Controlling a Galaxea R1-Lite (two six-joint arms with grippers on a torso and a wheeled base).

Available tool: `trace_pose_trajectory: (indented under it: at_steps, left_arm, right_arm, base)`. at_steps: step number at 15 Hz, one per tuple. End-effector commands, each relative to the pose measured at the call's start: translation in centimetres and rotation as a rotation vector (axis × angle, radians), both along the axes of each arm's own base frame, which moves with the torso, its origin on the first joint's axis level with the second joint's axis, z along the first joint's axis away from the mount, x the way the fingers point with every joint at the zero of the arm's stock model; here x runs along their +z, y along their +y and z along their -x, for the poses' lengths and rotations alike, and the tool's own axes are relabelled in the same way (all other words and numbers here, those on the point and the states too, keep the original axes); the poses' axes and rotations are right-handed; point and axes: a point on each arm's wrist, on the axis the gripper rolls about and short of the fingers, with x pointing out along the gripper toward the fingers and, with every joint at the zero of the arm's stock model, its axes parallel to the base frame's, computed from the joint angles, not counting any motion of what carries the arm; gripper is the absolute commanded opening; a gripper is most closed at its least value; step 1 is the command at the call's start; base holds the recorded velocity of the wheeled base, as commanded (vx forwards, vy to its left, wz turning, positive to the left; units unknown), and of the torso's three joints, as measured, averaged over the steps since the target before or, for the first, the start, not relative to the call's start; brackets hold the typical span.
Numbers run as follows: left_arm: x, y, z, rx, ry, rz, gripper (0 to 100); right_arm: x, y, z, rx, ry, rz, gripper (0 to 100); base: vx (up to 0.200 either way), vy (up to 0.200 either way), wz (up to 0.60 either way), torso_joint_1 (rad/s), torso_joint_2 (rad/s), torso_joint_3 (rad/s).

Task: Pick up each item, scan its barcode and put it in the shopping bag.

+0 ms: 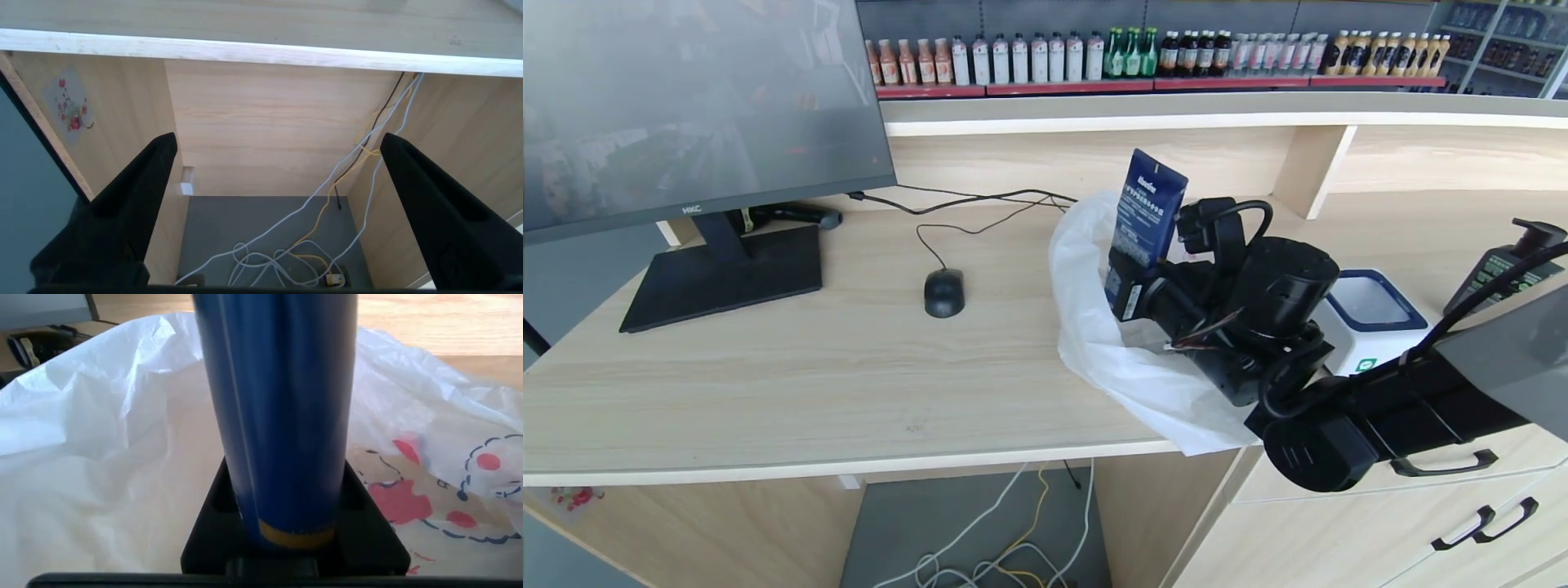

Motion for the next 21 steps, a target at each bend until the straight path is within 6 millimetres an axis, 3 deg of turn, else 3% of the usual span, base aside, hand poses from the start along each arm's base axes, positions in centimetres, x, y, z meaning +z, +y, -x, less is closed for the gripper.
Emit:
trace_pose_trajectory:
  at_steps: [1,6,17,18,21]
  left_arm:
    - [0.0,0.0,0.0,0.0,0.0,0.0,100]
    - [0.0,0.0,0.0,0.0,0.0,0.0,100]
    - [0.0,0.0,0.0,0.0,0.0,0.0,100]
    - [0.0,0.0,0.0,0.0,0.0,0.0,100]
    - [0.0,0.0,0.0,0.0,0.0,0.0,100]
  right_arm:
    - [-0.7,0.2,0.0,0.006,0.018,0.011,0]
    - [-2.3,-0.2,0.6,0.007,0.075,0.028,0]
    - [-2.0,-0.3,0.8,0.009,0.079,0.018,0]
    - [-2.0,-0.3,0.9,0.011,0.081,0.019,100]
    - [-2.2,-0.4,1.4,0.016,0.083,0.018,100]
  base:
    - [0.0,0.0,0.0,0.0,0.0,0.0]
    - [0.0,0.0,0.0,0.0,0.0,0.0]
    - [0.0,0.0,0.0,0.0,0.0,0.0]
    - [0.0,0.0,0.0,0.0,0.0,0.0]
    - [0.0,0.0,0.0,0.0,0.0,0.0]
